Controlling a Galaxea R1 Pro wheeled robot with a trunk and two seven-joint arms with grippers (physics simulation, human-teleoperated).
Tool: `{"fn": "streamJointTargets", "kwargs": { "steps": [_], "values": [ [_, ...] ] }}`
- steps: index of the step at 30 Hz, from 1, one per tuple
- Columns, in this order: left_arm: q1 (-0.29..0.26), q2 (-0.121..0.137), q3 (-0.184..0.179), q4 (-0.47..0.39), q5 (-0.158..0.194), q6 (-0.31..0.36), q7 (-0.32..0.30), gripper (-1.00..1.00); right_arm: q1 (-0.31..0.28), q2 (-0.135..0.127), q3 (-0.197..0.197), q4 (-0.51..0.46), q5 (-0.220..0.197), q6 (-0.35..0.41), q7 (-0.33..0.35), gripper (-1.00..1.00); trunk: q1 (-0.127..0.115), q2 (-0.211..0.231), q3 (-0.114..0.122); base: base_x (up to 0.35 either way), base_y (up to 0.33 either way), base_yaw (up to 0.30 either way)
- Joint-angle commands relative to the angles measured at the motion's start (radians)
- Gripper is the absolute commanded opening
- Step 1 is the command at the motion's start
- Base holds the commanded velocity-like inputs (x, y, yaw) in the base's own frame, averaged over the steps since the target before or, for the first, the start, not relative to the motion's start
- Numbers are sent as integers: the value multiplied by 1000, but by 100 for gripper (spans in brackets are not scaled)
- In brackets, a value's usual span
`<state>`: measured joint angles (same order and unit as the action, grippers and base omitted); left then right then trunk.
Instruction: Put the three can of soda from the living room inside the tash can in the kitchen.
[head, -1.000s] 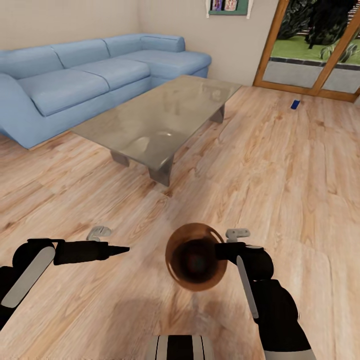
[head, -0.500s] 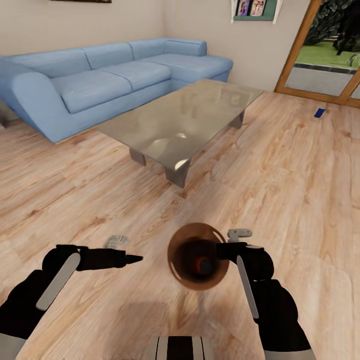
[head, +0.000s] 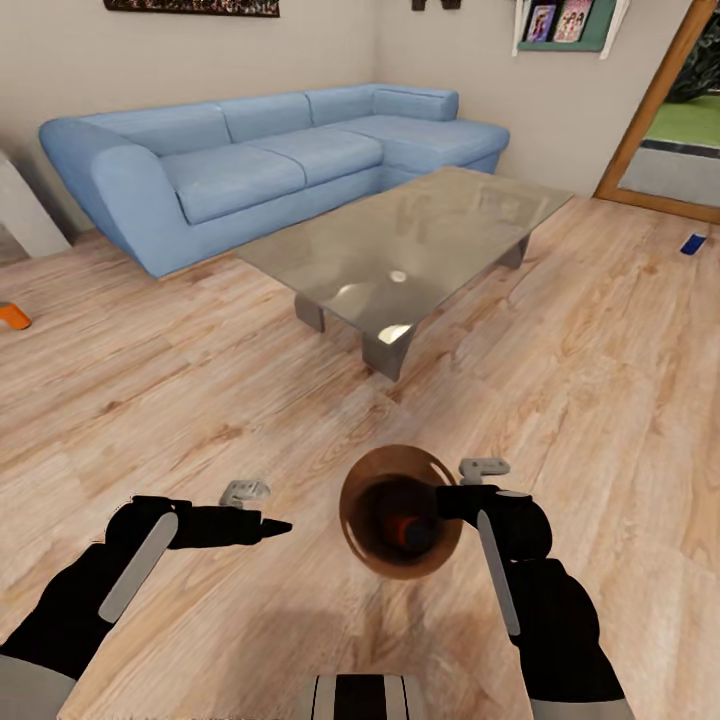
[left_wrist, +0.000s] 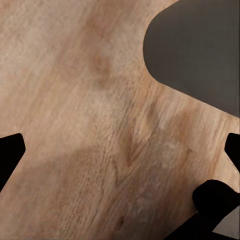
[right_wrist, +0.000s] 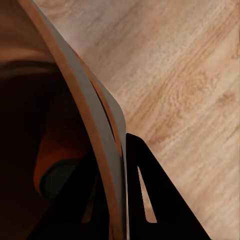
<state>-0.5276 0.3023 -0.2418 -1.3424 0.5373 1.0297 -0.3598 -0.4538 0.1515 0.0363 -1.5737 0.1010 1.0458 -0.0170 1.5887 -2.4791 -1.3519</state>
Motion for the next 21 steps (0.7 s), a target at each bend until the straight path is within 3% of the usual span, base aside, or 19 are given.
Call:
{"fn": "streamJointTargets", "kwargs": {
  "steps": [1,3,6,8,14,17,21],
  "values": [
    [0,-17,0,2,-5,0,1,100,0,0,-1,0,-24,0,3,-100,0,0,1,0,0,226],
    [0,-40,0,4,-10,0,2,100,0,0,1,0,-24,-1,3,-100,0,0,3,0,0,227],
    [0,-53,1,6,-13,0,3,100,0,0,3,0,-24,-1,3,-100,0,0,5,0,0,228],
    [0,-56,0,6,-14,-2,2,100,0,0,3,1,-24,-1,4,-100,0,0,7,0,0,229],
    [0,-57,0,29,-5,-104,1,100,1,0,0,1,-24,-2,5,-100,0,0,12,0,0,233],
    [0,-55,1,82,2,-114,-5,100,1,0,-5,0,-24,-1,5,-100,0,0,15,0,0,236],
    [0,-58,2,91,4,-115,-9,100,1,-1,-15,0,-25,1,5,-100,0,0,18,0,0,236]
  ]
}}
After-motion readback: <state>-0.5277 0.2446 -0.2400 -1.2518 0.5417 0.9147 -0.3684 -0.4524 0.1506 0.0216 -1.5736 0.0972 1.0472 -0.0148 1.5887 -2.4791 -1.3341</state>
